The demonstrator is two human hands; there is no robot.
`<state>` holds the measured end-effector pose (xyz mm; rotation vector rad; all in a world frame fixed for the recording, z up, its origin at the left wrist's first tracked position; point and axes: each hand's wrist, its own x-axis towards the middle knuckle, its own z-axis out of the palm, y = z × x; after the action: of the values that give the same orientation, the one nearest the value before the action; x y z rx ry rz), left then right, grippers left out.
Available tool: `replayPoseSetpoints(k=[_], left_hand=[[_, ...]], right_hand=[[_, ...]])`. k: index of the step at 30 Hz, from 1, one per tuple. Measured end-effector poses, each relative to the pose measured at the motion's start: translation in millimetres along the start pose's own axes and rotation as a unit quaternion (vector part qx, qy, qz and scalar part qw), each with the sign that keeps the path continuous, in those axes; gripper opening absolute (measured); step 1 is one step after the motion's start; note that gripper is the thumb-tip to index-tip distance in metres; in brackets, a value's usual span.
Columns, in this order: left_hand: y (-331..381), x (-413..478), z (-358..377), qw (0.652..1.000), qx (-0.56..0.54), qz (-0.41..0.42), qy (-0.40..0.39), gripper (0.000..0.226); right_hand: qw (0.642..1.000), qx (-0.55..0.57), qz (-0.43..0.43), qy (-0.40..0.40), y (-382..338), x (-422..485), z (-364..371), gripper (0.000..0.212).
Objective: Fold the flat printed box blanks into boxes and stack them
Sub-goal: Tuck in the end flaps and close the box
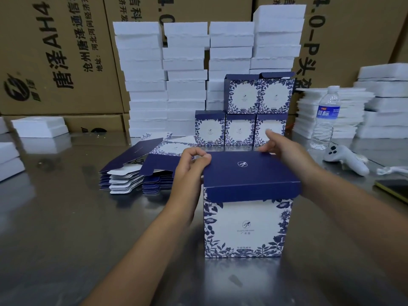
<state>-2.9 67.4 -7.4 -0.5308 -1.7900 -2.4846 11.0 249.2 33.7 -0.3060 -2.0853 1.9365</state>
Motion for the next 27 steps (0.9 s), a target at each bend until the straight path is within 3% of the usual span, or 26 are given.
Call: replayPoseSetpoints(k=[5, 11, 19, 24, 27], left_hand=[[3, 1, -2, 1.000, 0.001, -0.013, 0.002, 0.019], [1, 1, 1, 1.000, -0.002, -0.012, -0.012, 0.021], [13, 20, -4, 0.993, 0.058, -0.093, -0.046, 0.019], [34, 46, 0, 0.943, 0.283, -0.117, -0.132, 0.014], [40, 53, 4, 0.928, 0.322, -0.120, -0.146, 0.021]], right_hand=[[0.991, -0.107, -0.019, -0.079, -23, 6, 14, 0.026], [0.960, -0.268, -0.034, -0.069, -23, 9, 26, 0.033], [0.966, -0.233, -0.065, -0.092, -20, 6, 25, 0.028], [0.969, -0.219, -0.065, -0.096, -19, 8, 26, 0.026], [0.972, -0.204, -0.058, -0.097, -18, 9, 26, 0.023]])
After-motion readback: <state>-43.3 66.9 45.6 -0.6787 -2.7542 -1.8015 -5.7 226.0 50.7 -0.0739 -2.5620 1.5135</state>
